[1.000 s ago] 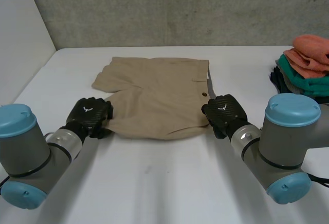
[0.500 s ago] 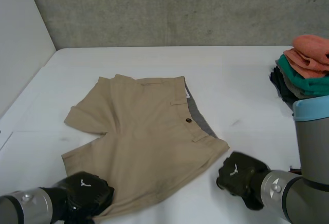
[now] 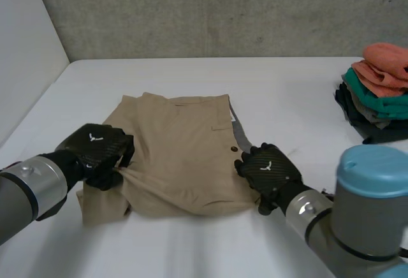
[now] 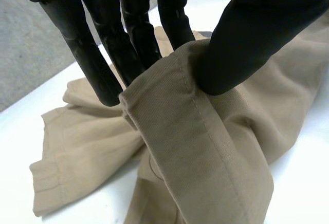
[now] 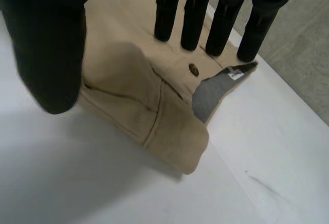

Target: Fold the laundry.

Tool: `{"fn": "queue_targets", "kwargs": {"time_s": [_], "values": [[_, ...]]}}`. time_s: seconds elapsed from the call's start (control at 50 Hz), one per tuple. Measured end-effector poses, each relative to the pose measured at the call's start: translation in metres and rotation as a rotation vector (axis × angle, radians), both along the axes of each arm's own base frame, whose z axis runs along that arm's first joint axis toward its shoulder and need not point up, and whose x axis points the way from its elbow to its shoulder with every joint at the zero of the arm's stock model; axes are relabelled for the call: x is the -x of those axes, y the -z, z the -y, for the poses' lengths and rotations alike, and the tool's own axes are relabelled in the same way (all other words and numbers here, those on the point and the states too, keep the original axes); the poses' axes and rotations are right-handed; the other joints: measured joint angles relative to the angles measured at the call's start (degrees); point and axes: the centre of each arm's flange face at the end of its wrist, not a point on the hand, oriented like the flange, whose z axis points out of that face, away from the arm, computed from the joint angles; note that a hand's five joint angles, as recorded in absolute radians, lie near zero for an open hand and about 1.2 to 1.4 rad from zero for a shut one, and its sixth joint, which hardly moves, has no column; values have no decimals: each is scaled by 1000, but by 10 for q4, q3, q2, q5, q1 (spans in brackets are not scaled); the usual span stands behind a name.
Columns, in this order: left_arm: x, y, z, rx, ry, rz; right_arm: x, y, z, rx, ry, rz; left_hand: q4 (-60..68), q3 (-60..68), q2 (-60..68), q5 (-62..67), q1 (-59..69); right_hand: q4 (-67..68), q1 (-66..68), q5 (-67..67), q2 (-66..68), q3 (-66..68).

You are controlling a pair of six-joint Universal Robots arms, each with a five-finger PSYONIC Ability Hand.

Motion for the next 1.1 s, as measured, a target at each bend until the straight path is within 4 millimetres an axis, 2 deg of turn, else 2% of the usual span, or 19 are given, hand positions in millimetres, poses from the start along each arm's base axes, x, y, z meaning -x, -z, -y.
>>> {"fn": "queue_targets", "kwargs": {"time_s": [0.02,0.08,0.1,0.14,0.22,0.3,0.36,0.44,0.46,0.52,0.58,0.66,0.72,0.82,0.9,0.94,0.98,1.04,1.1], "values": [[-1,-1,0,5,-4,-5,-3,7,4,12,-2,-12,0,0,0,0,0,72,80,72,80,77],[-2,-3,0,10,-12,-11,-7,16,10,28,1,-32,0,0,0,0,0,207,209,200,211,206],[-3,-4,0,10,-17,-15,-8,20,14,36,11,-45,0,0,0,0,0,316,308,299,324,316],[-5,-5,-1,9,-24,-20,-8,22,19,49,31,-58,0,0,0,0,0,379,324,361,384,377],[-7,-6,-8,-5,-31,-31,0,9,27,103,88,-65,0,0,0,0,0,398,324,371,386,393],[-8,-3,-25,-66,-8,-28,22,-27,28,201,137,-95,0,0,0,0,0,399,324,380,386,393],[-8,0,-40,-130,20,-9,39,-42,20,204,137,-164,0,0,1,0,0,399,324,382,386,393],[-9,4,-62,-237,68,41,64,-43,0,83,87,-319,0,0,1,0,0,400,324,382,386,393],[-10,5,-70,-279,87,64,72,-41,-11,13,54,-384,0,0,1,0,0,400,324,382,386,393],[-11,6,-83,-345,121,105,83,-42,-27,-88,-10,-468,0,0,1,0,0,400,324,382,386,393],[-12,7,-92,-394,153,144,87,-46,-38,-136,-70,-511,0,0,1,0,0,400,324,388,386,393],[-11,9,-87,-380,181,173,81,-55,-35,-101,-77,-471,0,0,1,0,0,400,324,392,386,394],[-7,12,-74,-323,189,177,72,-59,-26,-69,-56,-409,0,0,1,0,0,400,325,394,386,394],[5,16,-31,-156,168,158,50,-60,-5,-16,-20,-301,0,1,1,0,0,400,334,398,387,394],[19,18,16,10,112,120,32,-56,20,41,30,-262,0,1,1,0,0,400,339,400,390,395],[29,18,49,118,69,85,21,-52,39,94,77,-243,0,1,2,0,0,400,340,400,390,395],[36,19,71,185,42,59,12,-49,54,140,113,-225,0,1,2,0,0,400,340,401,390,395],[52,23,114,304,-2,6,-8,-43,88,260,183,-169,0,1,2,0,0,400,340,403,390,395],[65,32,146,375,-24,-28,-26,-36,117,370,231,-111,0,1,2,0,0,400,340,403,390,395]]}}
